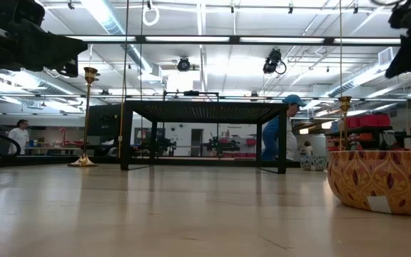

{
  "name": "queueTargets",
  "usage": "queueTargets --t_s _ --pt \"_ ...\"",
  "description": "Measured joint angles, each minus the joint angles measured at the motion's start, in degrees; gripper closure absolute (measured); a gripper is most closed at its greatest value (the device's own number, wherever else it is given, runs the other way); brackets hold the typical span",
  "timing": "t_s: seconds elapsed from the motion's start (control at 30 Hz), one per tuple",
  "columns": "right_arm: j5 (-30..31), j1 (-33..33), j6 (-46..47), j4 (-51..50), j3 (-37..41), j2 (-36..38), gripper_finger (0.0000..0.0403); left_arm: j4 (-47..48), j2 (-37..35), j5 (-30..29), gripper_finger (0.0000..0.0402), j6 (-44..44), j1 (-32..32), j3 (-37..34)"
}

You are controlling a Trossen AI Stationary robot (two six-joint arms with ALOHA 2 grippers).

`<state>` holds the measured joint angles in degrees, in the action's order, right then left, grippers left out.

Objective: Pick & Place candle stick holders
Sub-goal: Put the top right gold candle holder on the shelf

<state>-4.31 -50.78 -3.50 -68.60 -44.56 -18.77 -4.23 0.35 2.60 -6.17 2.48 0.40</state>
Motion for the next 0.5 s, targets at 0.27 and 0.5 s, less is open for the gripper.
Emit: queueTargets --t_s 0.27,0.5 --pt "3.9 0.0 1.4 10.6 1.2 -3.4 0.0242 0.0 0.0 0.0 0.0376 0.0 0.0 0.0" --pt "5.3 0.0 4.6 11.0 1.5 -6.5 0.0175 0.0 0.0 0.1 0.0376 0.0 0.0 0.0"
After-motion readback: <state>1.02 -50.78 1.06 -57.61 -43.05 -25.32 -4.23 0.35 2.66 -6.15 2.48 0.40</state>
